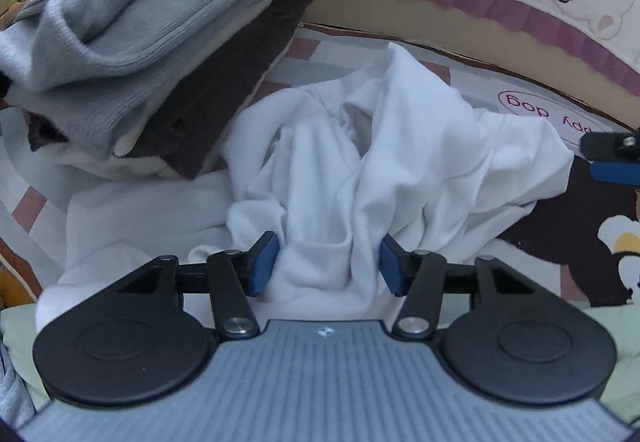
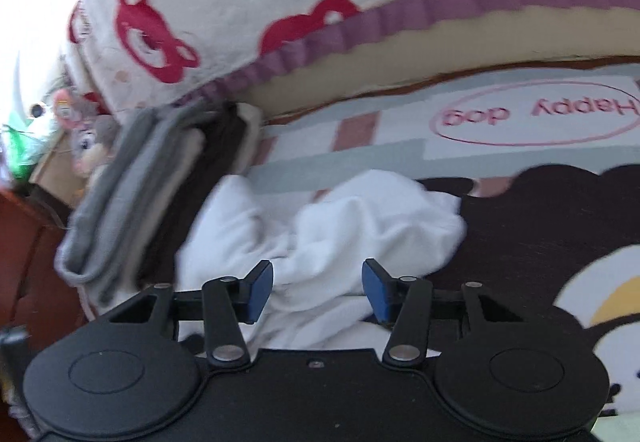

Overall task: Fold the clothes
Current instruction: 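Grasp the white T-shirt with the left tool while the right tool grasps another edge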

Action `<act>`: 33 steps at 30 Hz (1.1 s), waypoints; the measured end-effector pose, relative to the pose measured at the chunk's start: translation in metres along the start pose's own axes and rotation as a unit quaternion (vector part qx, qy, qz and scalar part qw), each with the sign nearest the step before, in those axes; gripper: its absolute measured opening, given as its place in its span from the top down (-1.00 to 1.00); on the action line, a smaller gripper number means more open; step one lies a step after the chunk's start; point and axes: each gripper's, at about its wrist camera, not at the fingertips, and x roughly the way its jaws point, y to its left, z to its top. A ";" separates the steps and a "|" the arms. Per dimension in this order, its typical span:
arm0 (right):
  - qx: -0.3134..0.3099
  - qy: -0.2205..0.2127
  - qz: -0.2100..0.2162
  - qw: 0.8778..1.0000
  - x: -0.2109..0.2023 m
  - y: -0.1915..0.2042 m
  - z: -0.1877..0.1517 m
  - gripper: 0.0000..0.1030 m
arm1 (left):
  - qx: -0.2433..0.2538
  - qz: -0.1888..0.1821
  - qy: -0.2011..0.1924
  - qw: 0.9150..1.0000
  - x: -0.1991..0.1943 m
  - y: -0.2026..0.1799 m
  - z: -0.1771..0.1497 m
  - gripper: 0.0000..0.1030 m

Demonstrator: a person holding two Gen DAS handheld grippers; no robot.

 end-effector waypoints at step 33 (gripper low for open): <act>-0.148 -0.058 -0.114 0.981 0.039 0.028 -0.002 0.73 | 0.008 0.115 -0.049 0.992 0.012 0.004 -0.020 0.51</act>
